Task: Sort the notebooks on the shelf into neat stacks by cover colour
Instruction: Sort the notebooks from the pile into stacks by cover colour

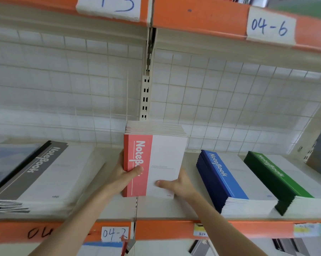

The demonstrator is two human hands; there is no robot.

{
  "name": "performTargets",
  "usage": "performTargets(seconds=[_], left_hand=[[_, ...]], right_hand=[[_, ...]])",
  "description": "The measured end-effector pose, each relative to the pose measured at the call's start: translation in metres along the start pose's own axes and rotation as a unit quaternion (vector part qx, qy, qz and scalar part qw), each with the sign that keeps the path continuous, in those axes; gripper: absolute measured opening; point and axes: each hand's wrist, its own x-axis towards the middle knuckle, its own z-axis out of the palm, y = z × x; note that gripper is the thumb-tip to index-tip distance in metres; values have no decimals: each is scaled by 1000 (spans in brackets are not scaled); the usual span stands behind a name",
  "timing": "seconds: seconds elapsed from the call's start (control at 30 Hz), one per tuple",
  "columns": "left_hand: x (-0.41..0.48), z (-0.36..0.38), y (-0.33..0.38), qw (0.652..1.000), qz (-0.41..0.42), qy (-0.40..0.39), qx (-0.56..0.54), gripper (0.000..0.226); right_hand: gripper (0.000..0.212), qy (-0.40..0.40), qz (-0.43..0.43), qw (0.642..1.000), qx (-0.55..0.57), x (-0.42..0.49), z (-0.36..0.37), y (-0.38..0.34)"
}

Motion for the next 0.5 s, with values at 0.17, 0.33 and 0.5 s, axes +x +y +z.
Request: performTargets(seconds=[0.17,0.33,0.5], left_hand=[[15,-5,7,998,-28,3,-53,49],[25,3,42,975,-120,-29,-185,18],[15,13,39,953,-225,-76,-190,30]], right_hand=[[76,2,30,999,27,-7,-8,-31],[44,-19,112,985,126,-17,-32,-75],[42,-39,237,956,170,-27,-46,-74]])
